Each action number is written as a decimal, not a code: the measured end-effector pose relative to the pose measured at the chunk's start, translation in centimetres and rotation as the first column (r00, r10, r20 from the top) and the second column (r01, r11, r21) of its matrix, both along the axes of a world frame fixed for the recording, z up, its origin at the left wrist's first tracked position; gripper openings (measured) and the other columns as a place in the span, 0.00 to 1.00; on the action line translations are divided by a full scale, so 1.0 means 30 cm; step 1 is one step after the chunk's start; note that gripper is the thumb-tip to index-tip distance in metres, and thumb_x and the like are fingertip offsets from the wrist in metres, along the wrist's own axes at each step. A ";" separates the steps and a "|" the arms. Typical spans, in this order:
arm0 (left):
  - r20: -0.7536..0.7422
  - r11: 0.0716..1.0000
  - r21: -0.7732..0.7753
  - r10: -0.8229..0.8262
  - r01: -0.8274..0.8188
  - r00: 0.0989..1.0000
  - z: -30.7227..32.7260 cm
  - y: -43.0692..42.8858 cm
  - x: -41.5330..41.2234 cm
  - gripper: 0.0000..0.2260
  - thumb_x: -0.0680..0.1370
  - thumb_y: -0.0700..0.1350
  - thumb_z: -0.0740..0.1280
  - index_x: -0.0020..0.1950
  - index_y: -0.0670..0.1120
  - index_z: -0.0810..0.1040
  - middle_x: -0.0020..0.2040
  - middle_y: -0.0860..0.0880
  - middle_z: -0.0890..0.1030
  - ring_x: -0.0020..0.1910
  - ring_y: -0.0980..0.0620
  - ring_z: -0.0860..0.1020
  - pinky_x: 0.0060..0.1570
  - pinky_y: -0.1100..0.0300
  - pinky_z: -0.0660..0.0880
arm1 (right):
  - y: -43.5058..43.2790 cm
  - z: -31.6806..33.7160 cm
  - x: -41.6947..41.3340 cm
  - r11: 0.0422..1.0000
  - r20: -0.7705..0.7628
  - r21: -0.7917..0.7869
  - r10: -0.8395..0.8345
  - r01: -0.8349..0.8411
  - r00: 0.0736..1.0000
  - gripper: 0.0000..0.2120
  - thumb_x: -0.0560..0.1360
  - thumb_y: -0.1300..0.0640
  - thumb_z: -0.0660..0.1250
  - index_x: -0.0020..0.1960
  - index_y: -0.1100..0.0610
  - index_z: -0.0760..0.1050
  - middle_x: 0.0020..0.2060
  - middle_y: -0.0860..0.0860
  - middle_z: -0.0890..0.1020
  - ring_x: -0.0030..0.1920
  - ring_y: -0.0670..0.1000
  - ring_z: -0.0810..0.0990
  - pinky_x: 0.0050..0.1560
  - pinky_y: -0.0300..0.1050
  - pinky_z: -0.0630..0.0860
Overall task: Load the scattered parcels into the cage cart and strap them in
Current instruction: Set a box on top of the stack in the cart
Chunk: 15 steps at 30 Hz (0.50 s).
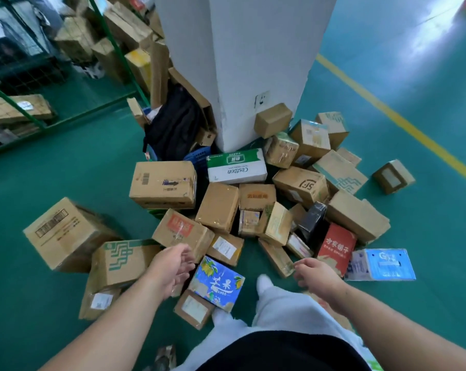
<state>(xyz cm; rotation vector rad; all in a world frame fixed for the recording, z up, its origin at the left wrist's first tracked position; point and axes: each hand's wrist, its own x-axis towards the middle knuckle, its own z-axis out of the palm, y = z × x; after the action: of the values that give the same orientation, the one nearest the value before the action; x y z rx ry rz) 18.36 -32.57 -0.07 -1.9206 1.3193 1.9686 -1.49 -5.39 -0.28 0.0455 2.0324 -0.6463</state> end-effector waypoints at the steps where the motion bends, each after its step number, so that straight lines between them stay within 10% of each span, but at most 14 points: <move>1: 0.003 1.000 0.013 -0.003 0.003 1.000 -0.010 -0.028 -0.023 0.09 0.84 0.47 0.62 0.57 0.44 0.79 0.49 0.45 0.82 0.49 0.46 0.80 0.43 0.54 0.74 | -0.037 0.000 -0.022 1.000 0.004 0.006 -0.003 0.003 1.000 0.09 0.80 0.56 0.62 0.51 0.53 0.81 0.47 0.54 0.86 0.50 0.57 0.84 0.56 0.56 0.82; 7: 0.096 0.998 0.067 0.006 -0.013 0.995 -0.121 -0.160 -0.142 0.10 0.83 0.47 0.65 0.60 0.43 0.79 0.49 0.45 0.84 0.44 0.48 0.80 0.41 0.56 0.75 | -0.235 -0.108 -0.214 0.997 0.021 0.076 0.000 -0.002 1.000 0.11 0.80 0.56 0.60 0.53 0.57 0.81 0.44 0.51 0.85 0.44 0.55 0.84 0.41 0.45 0.77; 15: 0.267 0.994 0.104 0.009 -0.038 0.964 -0.395 -0.423 -0.465 0.09 0.83 0.48 0.66 0.58 0.44 0.80 0.51 0.46 0.85 0.43 0.50 0.82 0.42 0.56 0.76 | -0.631 -0.538 -0.650 0.952 0.170 0.211 0.187 -0.221 0.967 0.12 0.81 0.54 0.60 0.55 0.54 0.81 0.49 0.51 0.84 0.51 0.53 0.82 0.50 0.44 0.77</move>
<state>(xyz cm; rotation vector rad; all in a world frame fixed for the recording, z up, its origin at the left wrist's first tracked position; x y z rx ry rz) 4.41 -45.26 -11.93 -2.0680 1.1018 1.6782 -21.00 -24.33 -16.43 0.0170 1.9259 -0.2686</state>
